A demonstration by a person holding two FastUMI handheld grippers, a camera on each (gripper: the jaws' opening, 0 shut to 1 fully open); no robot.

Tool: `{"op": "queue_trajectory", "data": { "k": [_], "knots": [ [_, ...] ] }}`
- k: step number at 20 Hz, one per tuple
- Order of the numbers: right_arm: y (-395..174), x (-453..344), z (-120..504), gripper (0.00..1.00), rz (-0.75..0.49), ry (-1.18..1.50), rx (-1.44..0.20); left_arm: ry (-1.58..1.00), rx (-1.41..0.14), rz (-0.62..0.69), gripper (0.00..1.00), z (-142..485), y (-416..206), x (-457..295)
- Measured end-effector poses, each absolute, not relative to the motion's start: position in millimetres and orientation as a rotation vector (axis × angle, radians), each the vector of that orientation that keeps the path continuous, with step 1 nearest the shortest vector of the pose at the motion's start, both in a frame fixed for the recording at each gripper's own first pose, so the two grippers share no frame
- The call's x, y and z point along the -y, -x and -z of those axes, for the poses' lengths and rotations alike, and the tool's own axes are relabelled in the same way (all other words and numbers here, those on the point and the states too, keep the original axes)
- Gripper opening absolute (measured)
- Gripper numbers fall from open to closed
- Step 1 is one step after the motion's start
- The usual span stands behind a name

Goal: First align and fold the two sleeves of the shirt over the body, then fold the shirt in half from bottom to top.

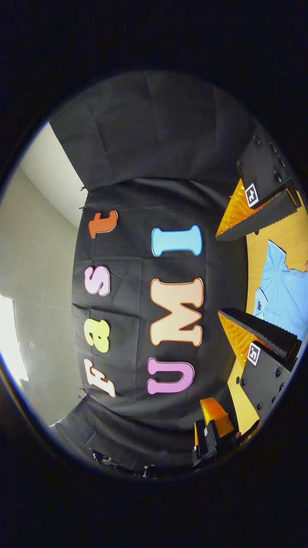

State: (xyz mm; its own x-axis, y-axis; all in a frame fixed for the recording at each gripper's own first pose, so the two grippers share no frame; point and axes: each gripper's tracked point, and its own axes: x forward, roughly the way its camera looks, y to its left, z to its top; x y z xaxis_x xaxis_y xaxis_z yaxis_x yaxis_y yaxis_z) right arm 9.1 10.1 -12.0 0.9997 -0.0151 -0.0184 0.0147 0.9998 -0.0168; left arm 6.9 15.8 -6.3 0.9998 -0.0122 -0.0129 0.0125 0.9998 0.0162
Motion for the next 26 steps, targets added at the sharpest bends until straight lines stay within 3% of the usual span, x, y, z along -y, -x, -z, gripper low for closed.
{"op": "queue_trajectory", "data": {
  "k": [10,26],
  "knots": [
    [-54.3,-12.8,45.2,0.98,0.022,0.037,-0.069,-0.037,0.006,0.04,0.96,-3.8,-16.6,-20.2],
    [-149.9,42.4,188.4,0.98,0.18,0.136,-0.29,-0.067,-0.005,-0.028,0.96,0.5,-35.8,-68.9]
  ]
}}
